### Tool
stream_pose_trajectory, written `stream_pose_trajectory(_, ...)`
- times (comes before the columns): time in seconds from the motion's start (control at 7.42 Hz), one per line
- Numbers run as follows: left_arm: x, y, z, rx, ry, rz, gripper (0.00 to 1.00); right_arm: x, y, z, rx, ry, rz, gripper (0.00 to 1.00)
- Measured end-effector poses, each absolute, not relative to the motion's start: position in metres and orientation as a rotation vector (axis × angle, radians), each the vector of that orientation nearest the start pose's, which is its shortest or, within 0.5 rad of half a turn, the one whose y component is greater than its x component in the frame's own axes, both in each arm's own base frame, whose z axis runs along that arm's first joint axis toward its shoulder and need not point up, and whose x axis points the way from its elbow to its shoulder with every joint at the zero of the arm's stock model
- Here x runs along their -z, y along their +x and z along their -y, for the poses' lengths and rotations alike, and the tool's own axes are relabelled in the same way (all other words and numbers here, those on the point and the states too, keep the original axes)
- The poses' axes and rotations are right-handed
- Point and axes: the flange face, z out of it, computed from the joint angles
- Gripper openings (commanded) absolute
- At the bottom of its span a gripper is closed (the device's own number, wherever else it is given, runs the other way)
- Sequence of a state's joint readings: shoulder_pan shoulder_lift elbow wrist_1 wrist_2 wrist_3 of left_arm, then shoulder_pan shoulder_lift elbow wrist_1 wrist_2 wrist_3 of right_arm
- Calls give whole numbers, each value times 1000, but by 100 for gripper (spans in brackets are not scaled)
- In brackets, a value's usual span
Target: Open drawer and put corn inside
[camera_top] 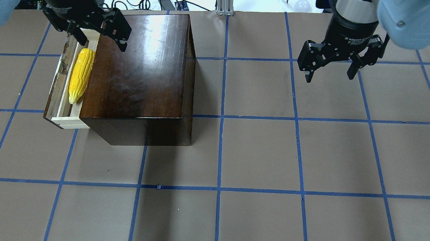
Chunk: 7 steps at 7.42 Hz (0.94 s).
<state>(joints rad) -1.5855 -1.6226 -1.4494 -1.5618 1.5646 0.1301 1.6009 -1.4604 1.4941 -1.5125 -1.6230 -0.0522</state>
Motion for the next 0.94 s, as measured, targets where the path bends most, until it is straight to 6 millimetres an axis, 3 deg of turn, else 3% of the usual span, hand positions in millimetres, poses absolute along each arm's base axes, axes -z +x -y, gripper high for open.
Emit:
stream_pose_trajectory(0.13,-531,-154,505,130,230,-3135,100,-463,144,525,-148,-135,-3186,100)
stream_pose_trajectory(0.4,-546,-158,491,163,235,-3134,100,-463,144,525,-148,-134,-3186,100)
stream_pose_trajectory(0.94,-554,-135,486,173,166,-3134,100,-463,144,525,-148,-134,-3186,100)
